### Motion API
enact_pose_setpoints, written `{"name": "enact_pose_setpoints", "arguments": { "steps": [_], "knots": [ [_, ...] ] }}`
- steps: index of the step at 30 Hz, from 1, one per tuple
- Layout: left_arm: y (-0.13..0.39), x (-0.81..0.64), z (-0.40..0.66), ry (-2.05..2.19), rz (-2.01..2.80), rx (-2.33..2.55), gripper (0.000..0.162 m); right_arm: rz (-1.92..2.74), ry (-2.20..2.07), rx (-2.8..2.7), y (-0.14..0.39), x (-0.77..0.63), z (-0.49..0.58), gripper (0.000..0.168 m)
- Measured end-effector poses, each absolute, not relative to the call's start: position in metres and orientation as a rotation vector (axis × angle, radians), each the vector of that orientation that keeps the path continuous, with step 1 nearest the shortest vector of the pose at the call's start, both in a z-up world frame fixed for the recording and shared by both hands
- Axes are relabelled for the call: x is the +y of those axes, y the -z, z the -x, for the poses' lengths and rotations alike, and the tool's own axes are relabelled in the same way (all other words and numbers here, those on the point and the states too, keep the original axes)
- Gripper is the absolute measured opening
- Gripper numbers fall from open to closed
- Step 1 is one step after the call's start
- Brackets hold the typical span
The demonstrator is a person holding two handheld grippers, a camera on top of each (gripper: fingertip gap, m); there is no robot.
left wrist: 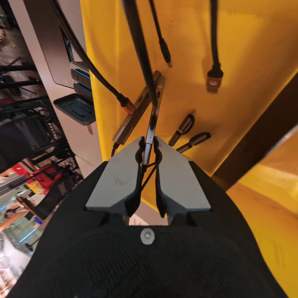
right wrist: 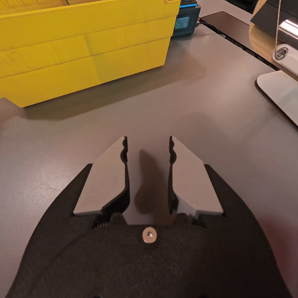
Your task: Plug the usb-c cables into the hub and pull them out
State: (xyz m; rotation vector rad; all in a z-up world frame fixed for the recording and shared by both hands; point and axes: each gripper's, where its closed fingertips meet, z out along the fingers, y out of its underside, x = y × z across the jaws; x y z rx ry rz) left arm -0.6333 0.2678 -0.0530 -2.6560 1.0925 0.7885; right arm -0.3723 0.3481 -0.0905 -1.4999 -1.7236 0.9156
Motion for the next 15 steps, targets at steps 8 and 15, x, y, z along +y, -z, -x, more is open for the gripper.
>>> {"name": "enact_pose_setpoints", "arguments": {
  "steps": [8, 15],
  "knots": [
    [-0.035, 0.230, 0.594, -0.982, 2.476, 1.091, 0.007, 1.481, -0.921, -1.714, 0.085, 0.347, 0.371, 0.047],
    [-0.178, 0.232, 0.552, -1.133, 2.159, 0.908, 0.008, 1.492, -0.933, -1.664, 0.078, 0.358, 0.369, 0.045]
  ]
}}
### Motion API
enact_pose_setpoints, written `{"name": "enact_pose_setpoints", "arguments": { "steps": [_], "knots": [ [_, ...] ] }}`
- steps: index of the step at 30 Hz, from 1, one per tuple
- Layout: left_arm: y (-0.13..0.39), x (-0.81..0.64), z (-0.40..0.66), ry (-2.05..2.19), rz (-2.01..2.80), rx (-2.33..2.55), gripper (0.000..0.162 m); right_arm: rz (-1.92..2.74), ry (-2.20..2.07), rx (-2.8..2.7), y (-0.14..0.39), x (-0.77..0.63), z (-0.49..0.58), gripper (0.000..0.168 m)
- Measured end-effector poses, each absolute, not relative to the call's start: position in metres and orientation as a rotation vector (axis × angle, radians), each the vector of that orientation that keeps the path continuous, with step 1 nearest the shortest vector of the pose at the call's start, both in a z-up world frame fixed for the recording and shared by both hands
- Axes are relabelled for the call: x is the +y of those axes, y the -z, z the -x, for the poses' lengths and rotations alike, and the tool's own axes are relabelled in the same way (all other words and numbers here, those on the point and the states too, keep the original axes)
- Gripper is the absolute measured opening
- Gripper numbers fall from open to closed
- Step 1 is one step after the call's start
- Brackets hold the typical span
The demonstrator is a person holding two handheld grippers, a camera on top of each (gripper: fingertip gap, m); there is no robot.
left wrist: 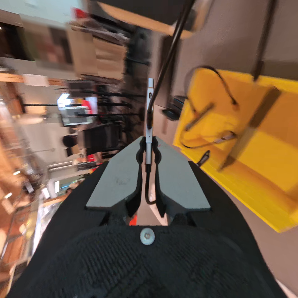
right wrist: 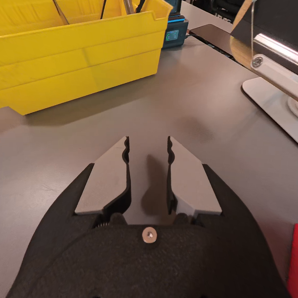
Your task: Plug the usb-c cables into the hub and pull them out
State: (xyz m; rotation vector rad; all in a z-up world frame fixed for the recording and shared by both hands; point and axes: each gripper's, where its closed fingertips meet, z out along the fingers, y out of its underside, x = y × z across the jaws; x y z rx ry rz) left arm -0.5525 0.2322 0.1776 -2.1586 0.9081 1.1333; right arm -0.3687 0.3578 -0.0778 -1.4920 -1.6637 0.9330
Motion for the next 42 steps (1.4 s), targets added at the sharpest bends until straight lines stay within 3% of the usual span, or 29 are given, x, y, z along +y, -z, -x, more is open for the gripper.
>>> {"name": "enact_pose_setpoints", "arguments": {
  "steps": [4, 7, 16, 20, 28, 37, 42],
  "knots": [
    [-0.283, 0.257, 0.520, -1.152, 1.753, 0.519, 0.007, 1.488, -0.941, -1.598, 0.066, 0.370, 0.366, 0.044],
    [-0.285, 0.277, 0.485, -1.080, 1.660, 0.384, 0.007, 1.465, -0.996, -1.546, 0.051, 0.372, 0.361, 0.045],
    [-0.100, 0.379, 0.388, -0.900, 1.650, 0.348, 0.007, 1.279, -1.135, -1.281, -0.016, 0.389, 0.333, 0.045],
    [-0.044, 0.403, 0.385, -0.772, 1.688, 0.281, 0.008, 1.246, -1.122, -1.168, -0.030, 0.409, 0.321, 0.038],
    [0.008, 0.416, 0.359, -0.648, 1.805, 0.457, 0.007, 1.244, -1.099, -1.229, -0.022, 0.407, 0.331, 0.045],
    [0.026, 0.416, 0.338, -0.509, 1.860, 0.461, 0.006, 1.247, -0.845, -1.337, 0.005, 0.411, 0.340, 0.009],
    [0.028, 0.415, 0.335, -0.445, 1.861, 0.423, 0.006, 1.275, -0.859, -1.355, 0.007, 0.411, 0.338, 0.008]
  ]
}}
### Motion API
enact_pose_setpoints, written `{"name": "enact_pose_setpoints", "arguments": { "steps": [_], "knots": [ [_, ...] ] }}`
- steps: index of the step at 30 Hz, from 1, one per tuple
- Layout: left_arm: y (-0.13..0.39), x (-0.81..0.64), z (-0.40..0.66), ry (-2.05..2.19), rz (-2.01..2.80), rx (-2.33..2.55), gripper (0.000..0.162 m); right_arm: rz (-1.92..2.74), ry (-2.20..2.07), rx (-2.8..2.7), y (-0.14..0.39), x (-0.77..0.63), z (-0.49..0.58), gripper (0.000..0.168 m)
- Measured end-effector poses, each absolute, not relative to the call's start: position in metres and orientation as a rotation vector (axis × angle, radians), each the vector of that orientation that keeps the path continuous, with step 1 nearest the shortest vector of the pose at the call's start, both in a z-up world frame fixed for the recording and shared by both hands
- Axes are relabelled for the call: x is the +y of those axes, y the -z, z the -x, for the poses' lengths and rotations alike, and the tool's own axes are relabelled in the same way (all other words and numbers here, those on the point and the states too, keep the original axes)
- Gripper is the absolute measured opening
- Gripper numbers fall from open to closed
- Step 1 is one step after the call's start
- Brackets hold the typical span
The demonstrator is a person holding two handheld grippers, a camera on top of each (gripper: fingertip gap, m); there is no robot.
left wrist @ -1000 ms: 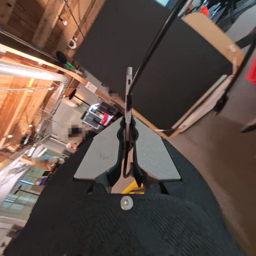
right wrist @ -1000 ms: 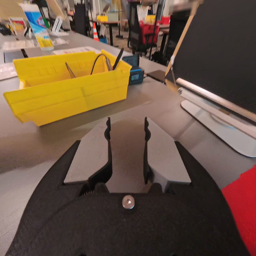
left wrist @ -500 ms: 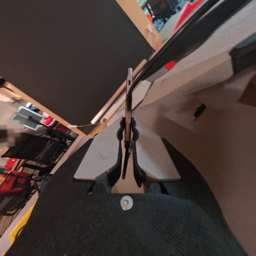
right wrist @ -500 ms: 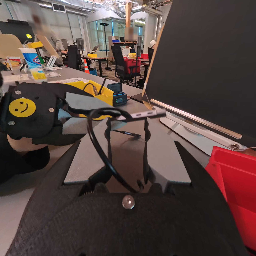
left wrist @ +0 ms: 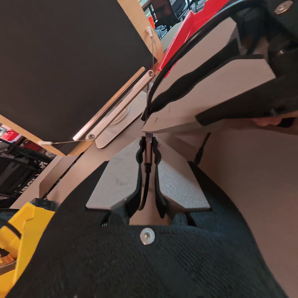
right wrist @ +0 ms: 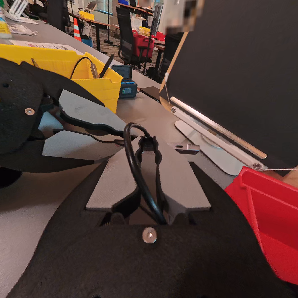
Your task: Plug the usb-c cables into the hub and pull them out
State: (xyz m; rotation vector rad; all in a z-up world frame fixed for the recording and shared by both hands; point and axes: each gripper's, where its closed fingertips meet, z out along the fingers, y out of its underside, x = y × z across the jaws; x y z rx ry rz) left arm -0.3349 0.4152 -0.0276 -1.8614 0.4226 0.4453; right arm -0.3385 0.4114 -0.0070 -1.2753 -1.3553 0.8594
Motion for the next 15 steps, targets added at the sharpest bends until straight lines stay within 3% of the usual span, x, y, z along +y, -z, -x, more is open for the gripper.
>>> {"name": "enact_pose_setpoints", "arguments": {
  "steps": [15],
  "knots": [
    [0.034, 0.412, 0.332, -0.322, 1.895, 0.437, 0.006, 1.508, -1.551, -1.256, 0.008, 0.402, 0.337, 0.011]
  ]
}}
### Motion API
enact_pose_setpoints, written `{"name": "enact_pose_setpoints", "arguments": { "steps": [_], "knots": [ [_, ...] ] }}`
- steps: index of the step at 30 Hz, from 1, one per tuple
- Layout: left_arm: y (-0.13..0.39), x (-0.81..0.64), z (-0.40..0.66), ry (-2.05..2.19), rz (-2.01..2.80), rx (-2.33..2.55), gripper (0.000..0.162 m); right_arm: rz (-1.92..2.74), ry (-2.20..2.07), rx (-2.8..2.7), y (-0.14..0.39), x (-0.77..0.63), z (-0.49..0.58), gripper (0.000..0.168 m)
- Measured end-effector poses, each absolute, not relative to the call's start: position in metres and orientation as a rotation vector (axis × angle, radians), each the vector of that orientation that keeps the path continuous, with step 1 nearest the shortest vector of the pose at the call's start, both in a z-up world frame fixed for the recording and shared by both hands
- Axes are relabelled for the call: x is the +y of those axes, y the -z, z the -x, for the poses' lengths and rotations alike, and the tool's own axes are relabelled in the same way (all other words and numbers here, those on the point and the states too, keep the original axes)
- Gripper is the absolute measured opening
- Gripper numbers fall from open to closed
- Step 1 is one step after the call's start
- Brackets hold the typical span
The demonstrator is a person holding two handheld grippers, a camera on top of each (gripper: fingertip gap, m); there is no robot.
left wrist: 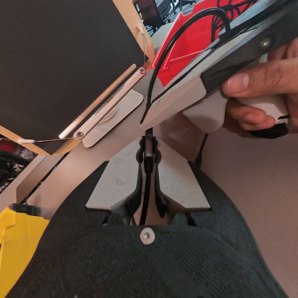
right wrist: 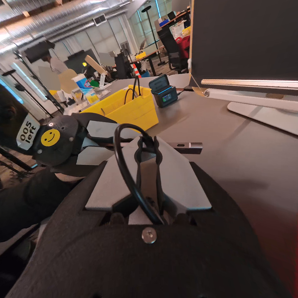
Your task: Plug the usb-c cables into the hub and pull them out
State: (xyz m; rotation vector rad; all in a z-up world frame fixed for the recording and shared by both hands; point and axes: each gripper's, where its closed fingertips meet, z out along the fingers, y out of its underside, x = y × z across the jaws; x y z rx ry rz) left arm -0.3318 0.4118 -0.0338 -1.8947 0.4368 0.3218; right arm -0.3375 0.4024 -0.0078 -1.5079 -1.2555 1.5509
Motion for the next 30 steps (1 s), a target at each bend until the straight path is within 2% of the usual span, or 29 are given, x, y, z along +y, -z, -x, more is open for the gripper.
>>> {"name": "enact_pose_setpoints", "arguments": {
  "steps": [10, 18, 30],
  "knots": [
    [0.039, 0.412, 0.329, -0.236, 1.914, 0.406, 0.007, 1.531, -1.536, -1.254, 0.013, 0.403, 0.338, 0.011],
    [0.040, 0.412, 0.326, -0.194, 1.922, 0.390, 0.007, 1.424, -1.236, -1.322, 0.017, 0.405, 0.338, 0.009],
    [0.049, 0.416, 0.330, -0.237, 1.954, 0.374, 0.007, 1.490, -1.231, -1.327, 0.026, 0.411, 0.336, 0.009]
  ]
}}
